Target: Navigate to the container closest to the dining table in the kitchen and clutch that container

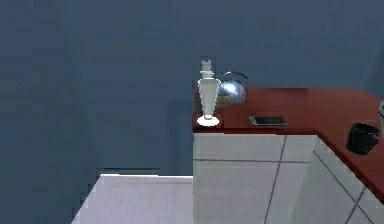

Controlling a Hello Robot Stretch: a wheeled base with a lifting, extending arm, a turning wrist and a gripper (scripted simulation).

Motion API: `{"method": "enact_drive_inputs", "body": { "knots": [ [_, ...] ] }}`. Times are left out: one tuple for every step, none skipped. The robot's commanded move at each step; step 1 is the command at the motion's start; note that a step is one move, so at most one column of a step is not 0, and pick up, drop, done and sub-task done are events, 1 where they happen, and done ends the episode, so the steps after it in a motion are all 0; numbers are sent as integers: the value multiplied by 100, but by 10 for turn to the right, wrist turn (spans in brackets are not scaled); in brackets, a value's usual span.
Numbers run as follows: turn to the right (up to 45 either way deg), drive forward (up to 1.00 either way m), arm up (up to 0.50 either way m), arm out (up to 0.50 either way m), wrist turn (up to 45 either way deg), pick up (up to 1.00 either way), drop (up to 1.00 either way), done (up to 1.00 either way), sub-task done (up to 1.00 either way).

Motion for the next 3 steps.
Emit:
{"method": "enact_drive_inputs", "body": {
  "knots": [
    [0, 25, 0, 0, 0, 0, 0, 0, 0],
    [-450, 0, 0, 0, 0, 0, 0, 0, 0],
    [-450, 0, 0, 0, 0, 0, 0, 0, 0]
  ]
}}
